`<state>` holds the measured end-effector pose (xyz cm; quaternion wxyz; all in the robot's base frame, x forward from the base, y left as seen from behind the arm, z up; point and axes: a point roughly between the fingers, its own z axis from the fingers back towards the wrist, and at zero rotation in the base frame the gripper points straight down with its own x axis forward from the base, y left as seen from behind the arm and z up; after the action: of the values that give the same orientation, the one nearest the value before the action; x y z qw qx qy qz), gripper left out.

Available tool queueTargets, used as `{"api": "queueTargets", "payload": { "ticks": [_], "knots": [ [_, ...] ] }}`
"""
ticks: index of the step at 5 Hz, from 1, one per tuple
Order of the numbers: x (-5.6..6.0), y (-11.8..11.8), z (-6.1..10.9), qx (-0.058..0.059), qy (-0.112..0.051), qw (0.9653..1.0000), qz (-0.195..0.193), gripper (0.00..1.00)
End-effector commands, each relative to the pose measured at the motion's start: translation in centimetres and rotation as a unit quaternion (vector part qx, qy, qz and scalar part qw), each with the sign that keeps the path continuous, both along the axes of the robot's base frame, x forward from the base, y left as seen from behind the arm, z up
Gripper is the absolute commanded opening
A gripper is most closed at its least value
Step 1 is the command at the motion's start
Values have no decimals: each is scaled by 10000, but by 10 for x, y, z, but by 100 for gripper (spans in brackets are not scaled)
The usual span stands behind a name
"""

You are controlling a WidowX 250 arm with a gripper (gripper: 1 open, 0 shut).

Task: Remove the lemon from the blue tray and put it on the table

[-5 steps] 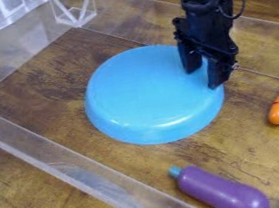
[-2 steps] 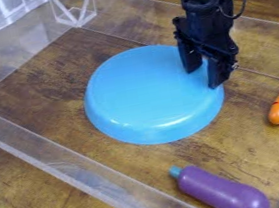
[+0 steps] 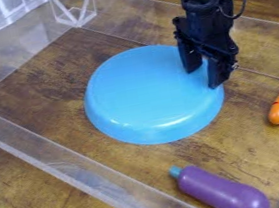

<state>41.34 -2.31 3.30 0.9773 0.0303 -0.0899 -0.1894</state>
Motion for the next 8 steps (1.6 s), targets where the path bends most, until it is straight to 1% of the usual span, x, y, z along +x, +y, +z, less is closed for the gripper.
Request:
{"api": "queueTargets", "payload": {
  "ticks": [1,8],
  "knots": [
    [-20,27,-41,223,618,9977,193,0],
    [-27,32,-37,329,710,9967,195,0]
  ]
}}
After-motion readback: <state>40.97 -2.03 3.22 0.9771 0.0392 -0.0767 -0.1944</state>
